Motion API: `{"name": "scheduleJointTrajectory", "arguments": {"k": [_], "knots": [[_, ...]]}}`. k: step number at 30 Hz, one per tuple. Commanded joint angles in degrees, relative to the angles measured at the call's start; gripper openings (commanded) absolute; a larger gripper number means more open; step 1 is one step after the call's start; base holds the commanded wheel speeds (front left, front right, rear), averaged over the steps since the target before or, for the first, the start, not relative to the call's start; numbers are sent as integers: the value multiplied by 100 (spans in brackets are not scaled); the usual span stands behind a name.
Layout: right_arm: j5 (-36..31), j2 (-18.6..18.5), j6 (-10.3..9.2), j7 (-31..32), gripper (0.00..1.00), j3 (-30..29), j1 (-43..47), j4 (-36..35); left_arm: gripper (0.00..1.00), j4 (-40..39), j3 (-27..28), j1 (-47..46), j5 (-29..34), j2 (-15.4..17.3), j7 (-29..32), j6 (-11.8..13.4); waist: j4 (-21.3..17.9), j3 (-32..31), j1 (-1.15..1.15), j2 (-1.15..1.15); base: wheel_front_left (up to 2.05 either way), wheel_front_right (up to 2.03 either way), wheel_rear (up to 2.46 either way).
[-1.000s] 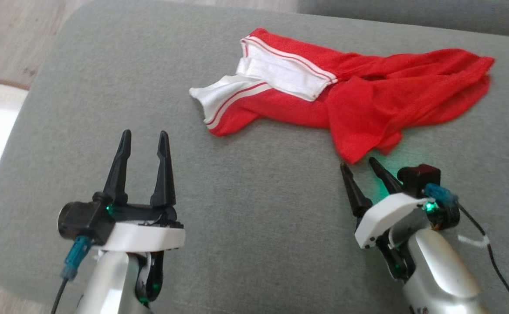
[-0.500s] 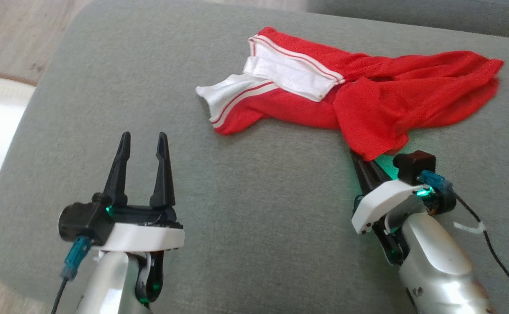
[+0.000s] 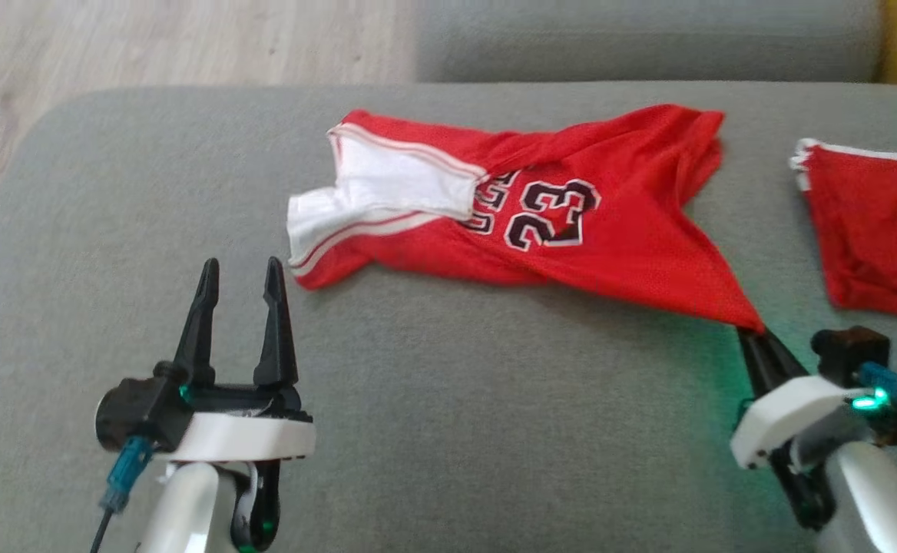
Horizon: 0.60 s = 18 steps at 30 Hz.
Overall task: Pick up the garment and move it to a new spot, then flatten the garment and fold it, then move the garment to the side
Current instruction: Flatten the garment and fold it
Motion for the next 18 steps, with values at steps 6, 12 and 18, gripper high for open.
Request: {"name": "scheduleJointTrajectory", "arguments": {"k": [6,12,18], "knots": [[-479,-313,-5,600,100,-436,370,-710,100,-200,99,-68,-59,25,-29,74,-240,-231,1,0,0,0,0],[-574,94,-5,512,100,-718,548,-1343,100,-190,89,-64,-60,25,-29,57,-160,-255,1,0,0,0,0],[-191,365,-5,-60,100,-254,583,-2124,100,-243,75,-116,-48,25,-29,40,-22,-171,1,0,0,0,0]]}}
